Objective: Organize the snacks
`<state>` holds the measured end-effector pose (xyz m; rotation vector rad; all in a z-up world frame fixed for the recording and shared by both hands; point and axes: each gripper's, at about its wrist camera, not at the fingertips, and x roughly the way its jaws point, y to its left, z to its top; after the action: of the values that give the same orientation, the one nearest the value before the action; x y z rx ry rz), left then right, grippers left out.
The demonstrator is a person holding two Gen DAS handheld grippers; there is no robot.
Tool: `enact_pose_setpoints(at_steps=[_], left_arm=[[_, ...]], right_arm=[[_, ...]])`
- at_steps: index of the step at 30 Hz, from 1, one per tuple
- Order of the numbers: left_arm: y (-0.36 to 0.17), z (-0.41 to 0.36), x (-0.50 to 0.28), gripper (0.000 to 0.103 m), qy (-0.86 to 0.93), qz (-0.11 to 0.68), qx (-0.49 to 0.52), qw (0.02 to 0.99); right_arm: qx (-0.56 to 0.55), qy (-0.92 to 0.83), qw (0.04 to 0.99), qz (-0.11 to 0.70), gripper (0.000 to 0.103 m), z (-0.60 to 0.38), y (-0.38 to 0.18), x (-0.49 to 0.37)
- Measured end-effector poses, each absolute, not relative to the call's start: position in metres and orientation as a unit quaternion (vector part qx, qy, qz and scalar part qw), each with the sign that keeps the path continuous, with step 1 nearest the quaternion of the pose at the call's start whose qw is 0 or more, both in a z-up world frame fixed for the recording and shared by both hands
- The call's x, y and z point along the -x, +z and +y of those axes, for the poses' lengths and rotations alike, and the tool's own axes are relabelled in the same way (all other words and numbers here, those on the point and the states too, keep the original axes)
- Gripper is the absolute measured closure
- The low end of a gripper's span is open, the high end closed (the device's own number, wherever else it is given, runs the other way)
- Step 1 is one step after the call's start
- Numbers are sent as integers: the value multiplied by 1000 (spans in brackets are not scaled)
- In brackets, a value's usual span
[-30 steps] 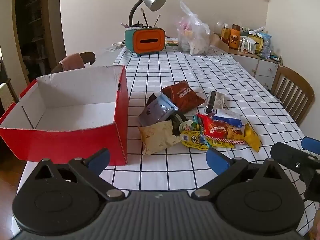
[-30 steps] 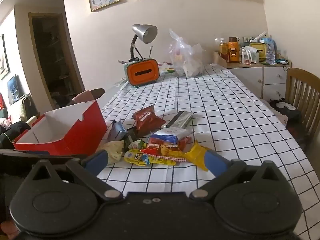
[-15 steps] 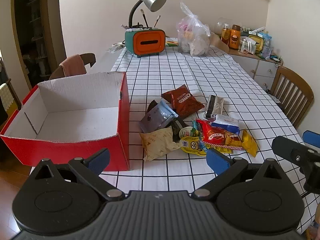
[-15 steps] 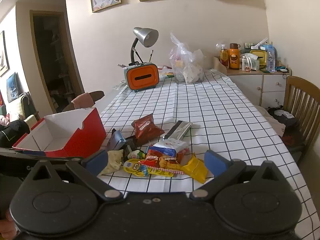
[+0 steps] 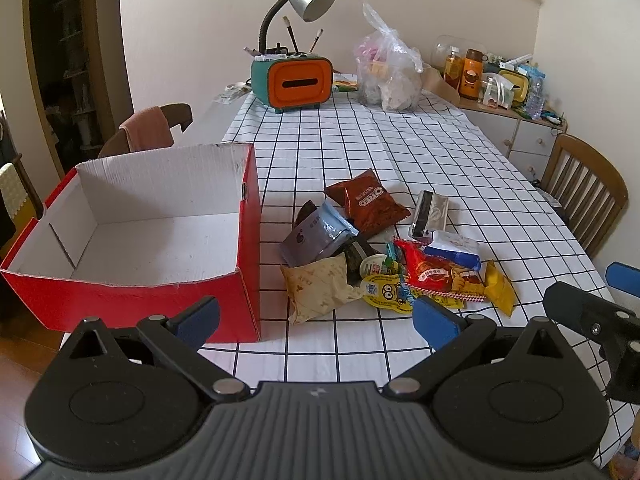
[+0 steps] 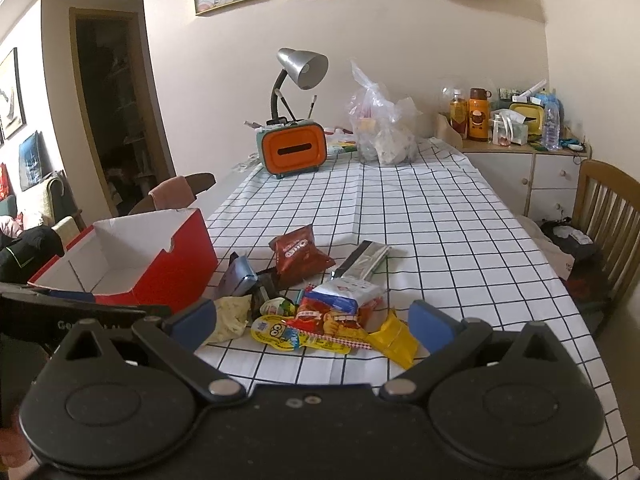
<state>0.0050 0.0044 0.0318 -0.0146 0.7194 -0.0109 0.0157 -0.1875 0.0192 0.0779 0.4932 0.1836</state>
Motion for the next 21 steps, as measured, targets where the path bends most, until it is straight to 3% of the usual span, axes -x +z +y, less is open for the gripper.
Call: enact_pose_setpoints(at_steps=[21], left_arm=[[27,10,-7,0,-8,358,12,934]], right_arm=[[-33,98,963,250,1,-187,15,-17]])
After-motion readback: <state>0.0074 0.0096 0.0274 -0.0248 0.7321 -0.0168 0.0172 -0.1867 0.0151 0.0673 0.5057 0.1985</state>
